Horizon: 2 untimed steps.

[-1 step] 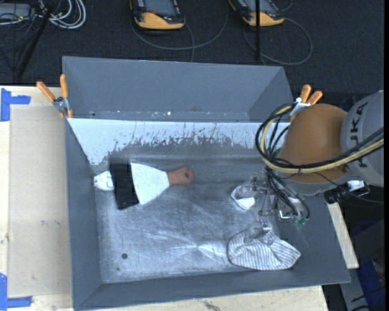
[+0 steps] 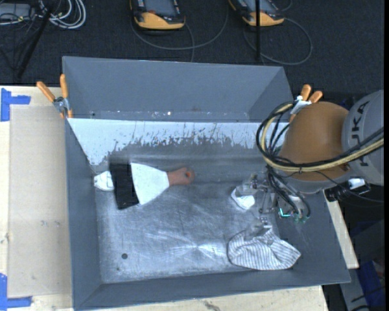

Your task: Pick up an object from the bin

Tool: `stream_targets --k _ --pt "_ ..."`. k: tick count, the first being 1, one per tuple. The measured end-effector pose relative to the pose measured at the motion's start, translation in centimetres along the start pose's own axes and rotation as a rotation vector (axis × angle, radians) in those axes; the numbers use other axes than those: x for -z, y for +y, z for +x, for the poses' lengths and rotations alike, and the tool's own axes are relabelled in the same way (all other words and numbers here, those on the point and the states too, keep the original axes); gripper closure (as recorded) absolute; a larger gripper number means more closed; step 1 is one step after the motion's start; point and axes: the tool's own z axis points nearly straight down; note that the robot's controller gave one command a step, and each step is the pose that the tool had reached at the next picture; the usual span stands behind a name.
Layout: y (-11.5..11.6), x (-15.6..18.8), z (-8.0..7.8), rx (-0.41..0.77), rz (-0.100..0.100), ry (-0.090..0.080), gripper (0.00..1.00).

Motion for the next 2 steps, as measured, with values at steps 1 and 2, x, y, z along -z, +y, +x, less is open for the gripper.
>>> stream_targets --k 1,2 --pt "-0.2 -1.9 0.3 0.082 0.001 -0.008 0.00" --pt "-1.5 -5.9 -0.5 0.515 0.001 0.013 1.00"
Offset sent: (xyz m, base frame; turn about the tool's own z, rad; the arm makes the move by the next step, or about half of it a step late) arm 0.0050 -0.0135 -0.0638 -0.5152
